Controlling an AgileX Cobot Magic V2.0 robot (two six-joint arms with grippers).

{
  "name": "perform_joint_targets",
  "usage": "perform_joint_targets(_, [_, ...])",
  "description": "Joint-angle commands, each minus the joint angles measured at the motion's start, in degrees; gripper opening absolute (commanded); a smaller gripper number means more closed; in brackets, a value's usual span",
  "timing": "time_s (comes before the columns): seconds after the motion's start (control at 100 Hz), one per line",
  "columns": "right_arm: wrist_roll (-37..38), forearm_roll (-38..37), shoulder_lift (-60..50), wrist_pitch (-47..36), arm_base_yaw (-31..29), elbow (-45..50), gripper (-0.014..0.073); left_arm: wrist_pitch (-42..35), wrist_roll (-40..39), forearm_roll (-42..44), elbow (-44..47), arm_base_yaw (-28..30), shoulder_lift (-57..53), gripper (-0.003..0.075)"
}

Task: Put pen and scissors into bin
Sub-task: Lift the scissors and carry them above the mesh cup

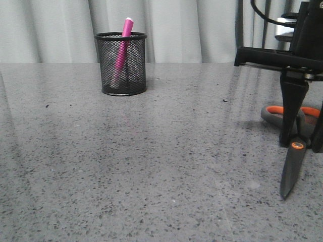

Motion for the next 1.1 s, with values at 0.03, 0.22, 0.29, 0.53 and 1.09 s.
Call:
perform_joint_targets(0.03, [-3.4,-8.12,0.92,-3.94,-0.52,-0.48,-0.0076,-2.96,-0.03,-1.36,-1.37,-0.42,-0.5,0.041])
perform_joint_targets(0.22, [-9.8,-11.41,-2.41,-7.09,0.2,-11.33,-0.0076,-2.21,-0.03,-1.36,-1.37,-0.42,-0.6,0.041])
perform_joint_targets(0.29, [-11.77,-11.41,-4.35,-10.8,1.46,-17.1,-0.0076,-1.9,-0.03,-1.36,-1.37,-0.42,-0.89,0.041])
perform_joint_targets(0.53, [-19.1,-11.51,-4.42,-30.81,8.88,-32.07,-0.0076,-1.9,-0.03,-1.36,-1.37,-0.42,-0.98,0.041])
perform_joint_targets(1.09, [-26.75,-20.85,14.32,-65.41,13.32,-31.97,-0.0076,2.39,-0.03,2.26,-1.37,-0.42,-4.06,0.041])
